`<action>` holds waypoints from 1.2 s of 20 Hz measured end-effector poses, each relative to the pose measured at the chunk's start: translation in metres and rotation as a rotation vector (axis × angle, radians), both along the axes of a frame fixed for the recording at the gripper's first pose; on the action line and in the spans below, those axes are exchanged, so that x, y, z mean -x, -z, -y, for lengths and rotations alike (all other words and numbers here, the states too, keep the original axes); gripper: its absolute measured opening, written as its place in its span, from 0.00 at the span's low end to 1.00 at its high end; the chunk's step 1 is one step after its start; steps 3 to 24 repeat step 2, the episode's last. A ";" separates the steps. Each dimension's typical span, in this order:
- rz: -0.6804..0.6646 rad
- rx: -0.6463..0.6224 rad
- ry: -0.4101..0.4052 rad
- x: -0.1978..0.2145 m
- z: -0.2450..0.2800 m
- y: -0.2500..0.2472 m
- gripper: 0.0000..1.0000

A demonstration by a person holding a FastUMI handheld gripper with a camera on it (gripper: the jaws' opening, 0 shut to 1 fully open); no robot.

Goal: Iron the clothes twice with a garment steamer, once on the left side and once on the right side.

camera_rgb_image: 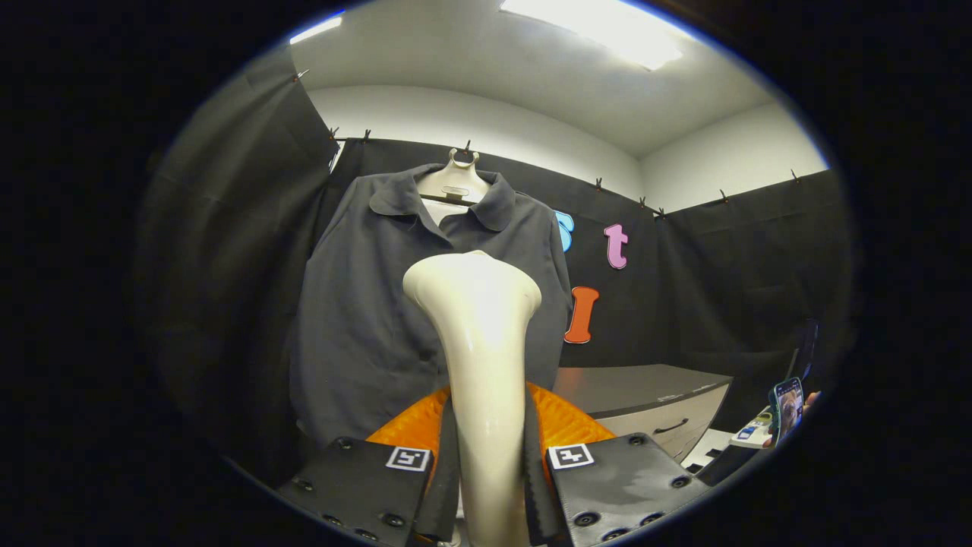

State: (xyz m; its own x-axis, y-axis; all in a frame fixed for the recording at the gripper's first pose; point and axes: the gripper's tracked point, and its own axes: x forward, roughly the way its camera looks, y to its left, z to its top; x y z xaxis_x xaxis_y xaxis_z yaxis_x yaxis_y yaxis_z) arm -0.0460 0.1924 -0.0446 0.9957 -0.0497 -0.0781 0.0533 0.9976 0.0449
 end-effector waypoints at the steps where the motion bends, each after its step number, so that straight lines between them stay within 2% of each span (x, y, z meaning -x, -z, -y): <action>1: -0.001 0.000 0.000 0.000 0.001 0.001 0.43; 24: -0.001 0.001 0.000 0.000 0.001 0.001 0.43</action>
